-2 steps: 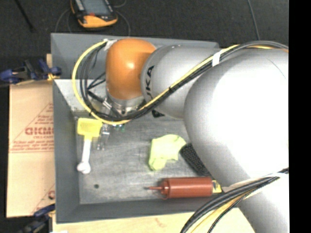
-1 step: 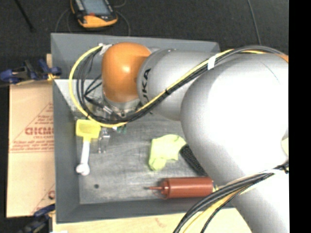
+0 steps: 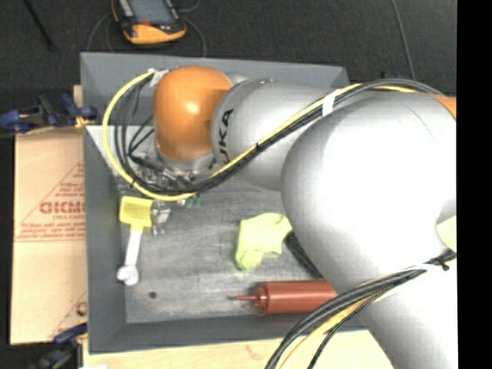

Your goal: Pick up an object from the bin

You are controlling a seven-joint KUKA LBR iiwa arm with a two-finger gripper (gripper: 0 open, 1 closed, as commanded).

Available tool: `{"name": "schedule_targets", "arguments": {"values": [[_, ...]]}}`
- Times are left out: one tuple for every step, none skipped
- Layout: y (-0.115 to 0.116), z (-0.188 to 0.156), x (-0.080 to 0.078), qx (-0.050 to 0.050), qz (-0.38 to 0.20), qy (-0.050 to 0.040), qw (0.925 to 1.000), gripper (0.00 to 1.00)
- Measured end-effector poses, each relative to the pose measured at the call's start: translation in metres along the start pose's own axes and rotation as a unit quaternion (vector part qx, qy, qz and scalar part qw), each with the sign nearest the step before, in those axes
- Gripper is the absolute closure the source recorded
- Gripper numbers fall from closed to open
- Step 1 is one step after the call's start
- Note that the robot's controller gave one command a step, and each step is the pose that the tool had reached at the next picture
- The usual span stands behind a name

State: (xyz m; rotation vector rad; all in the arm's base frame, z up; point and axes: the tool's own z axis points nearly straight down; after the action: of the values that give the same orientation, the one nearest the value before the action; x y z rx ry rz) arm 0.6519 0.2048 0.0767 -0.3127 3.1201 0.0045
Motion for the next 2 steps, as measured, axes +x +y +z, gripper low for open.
{"name": "schedule_targets", "arguments": {"values": [[0.000, 0.000, 0.000, 0.000, 0.000, 0.0000, 1.0000, 1.00], [-0.002, -0.057, 0.002, 0.002, -0.009, 0.0037, 1.0000, 1.00]]}}
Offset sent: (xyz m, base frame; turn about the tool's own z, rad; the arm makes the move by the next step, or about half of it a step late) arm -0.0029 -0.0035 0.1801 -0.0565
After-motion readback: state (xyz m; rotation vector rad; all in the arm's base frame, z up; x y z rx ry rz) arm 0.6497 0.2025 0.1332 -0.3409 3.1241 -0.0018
